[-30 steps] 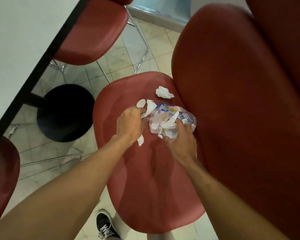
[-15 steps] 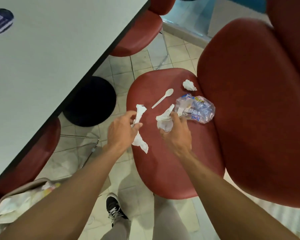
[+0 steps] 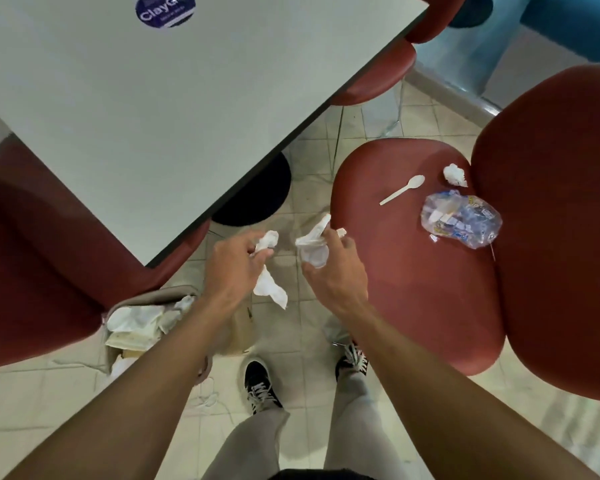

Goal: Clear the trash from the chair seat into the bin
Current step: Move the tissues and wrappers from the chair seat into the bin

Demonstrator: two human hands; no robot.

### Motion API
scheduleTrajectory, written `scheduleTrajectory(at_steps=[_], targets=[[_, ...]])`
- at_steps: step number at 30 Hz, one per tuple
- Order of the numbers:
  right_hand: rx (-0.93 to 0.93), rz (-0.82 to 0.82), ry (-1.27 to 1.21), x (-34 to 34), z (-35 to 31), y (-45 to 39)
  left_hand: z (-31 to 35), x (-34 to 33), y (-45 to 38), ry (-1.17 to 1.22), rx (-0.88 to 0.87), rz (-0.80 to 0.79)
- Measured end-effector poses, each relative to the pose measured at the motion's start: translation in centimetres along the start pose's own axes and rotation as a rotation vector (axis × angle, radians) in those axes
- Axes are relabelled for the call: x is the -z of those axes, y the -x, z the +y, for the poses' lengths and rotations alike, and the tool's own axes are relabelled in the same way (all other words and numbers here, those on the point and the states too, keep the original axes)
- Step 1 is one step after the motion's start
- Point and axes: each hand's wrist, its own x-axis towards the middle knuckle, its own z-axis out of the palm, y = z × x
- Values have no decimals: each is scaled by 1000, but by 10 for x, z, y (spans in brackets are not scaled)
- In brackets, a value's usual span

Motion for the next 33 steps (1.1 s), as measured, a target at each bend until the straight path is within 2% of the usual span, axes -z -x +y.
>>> scheduleTrajectory(at_steps=[8,13,20,25,33], targets=[[104,-79,34,-55,-48,23,-73,39,25,-2,58,59],[150,-146,90,-82,-75,33,-117,60,39,9,169,123],[198,-273,126,-114,-103,42,-171,74,59,-24,205,211],[239,-390,192,-147,-118,53,-198,83,82,-8,365,277],[305,-552,353,-206,-122,73,-249,75,107,94,559,249]])
